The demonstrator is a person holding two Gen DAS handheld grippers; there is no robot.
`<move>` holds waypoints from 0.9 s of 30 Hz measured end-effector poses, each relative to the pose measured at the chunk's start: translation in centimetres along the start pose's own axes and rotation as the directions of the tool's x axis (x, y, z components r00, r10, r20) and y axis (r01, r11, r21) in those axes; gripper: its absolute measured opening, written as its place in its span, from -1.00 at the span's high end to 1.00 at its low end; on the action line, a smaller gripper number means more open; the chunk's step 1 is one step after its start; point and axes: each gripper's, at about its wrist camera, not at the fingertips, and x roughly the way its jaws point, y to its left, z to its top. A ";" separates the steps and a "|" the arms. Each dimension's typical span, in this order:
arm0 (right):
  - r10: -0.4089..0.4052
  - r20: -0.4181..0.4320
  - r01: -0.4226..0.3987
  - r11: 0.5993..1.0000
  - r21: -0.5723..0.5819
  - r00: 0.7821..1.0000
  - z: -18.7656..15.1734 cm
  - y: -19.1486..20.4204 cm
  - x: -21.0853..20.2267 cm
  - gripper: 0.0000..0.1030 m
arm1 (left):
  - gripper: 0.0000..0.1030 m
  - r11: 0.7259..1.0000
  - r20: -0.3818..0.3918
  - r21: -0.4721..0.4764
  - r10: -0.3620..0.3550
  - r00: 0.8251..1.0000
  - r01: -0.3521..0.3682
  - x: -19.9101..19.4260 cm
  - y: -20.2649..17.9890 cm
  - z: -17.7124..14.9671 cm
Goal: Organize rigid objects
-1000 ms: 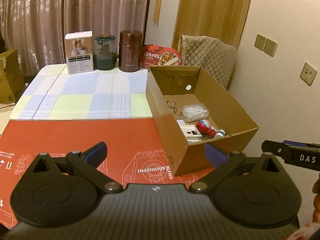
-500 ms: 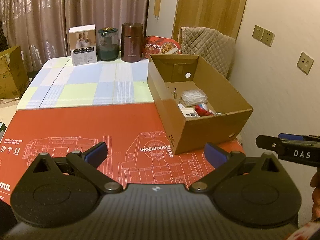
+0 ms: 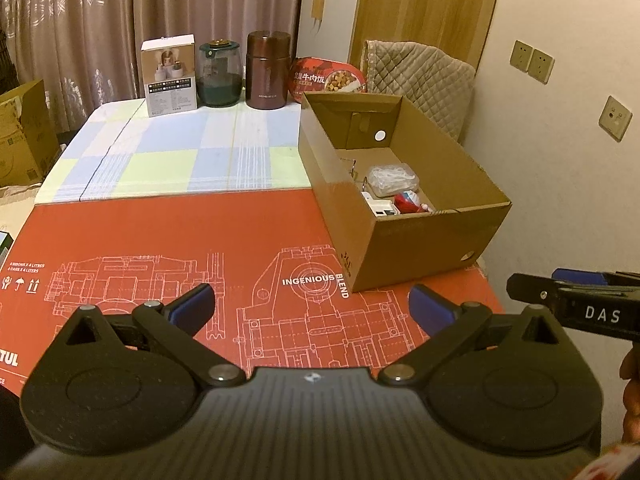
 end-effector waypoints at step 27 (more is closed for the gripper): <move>0.005 -0.018 -0.005 1.000 -0.004 1.000 -0.2 -0.1 0.7 -0.24 | -0.98 1.000 -0.010 -0.013 0.002 1.000 -0.002 0.6 0.1 -0.3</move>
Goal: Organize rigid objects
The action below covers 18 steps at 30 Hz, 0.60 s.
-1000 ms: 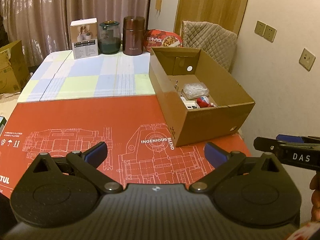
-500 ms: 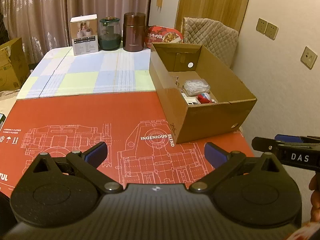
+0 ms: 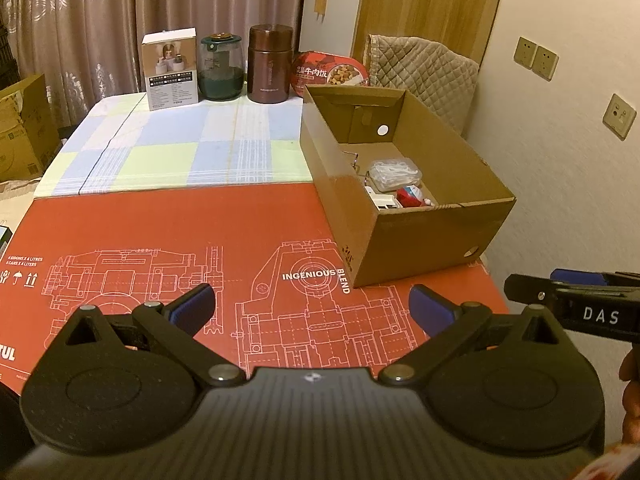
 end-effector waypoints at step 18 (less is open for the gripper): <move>-0.003 0.004 0.003 1.000 -0.010 1.000 0.0 0.3 -0.1 -0.24 | -0.98 1.000 0.002 -0.003 0.000 1.000 0.000 0.0 -0.1 0.0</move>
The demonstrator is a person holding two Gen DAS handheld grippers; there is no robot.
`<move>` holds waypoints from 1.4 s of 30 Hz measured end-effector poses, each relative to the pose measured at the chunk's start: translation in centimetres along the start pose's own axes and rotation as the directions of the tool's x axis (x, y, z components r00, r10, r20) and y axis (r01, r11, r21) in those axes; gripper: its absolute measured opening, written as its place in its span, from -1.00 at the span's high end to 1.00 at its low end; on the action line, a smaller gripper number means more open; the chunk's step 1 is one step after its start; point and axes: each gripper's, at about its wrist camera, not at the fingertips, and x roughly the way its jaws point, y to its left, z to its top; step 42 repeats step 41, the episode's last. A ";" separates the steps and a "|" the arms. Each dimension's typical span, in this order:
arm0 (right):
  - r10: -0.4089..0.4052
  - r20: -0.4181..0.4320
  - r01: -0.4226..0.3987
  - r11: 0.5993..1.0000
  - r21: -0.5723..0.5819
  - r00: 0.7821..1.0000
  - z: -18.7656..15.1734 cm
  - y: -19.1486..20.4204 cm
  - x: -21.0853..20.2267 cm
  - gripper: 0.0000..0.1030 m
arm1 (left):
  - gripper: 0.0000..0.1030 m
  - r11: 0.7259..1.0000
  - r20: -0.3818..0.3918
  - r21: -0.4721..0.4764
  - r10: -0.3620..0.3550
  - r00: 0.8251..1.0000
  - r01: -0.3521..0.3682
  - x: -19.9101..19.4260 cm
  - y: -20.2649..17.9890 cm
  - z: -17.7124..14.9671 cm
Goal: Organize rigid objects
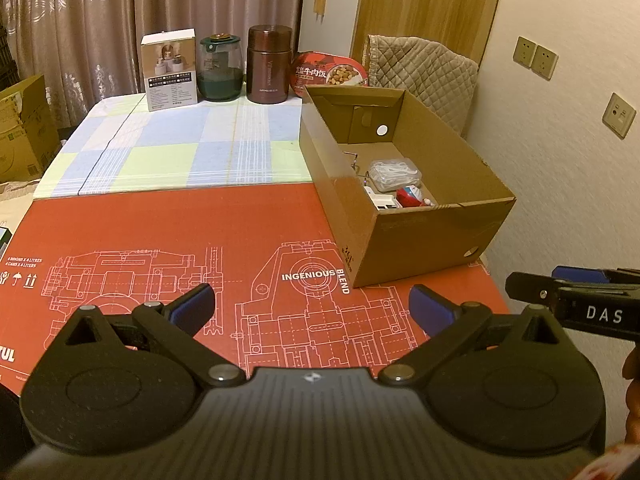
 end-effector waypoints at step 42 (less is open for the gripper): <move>-0.001 -0.001 0.001 1.000 0.001 1.000 0.2 -0.1 0.0 -0.24 | -0.98 1.000 0.014 0.011 -0.019 1.000 0.018 0.2 0.0 -0.3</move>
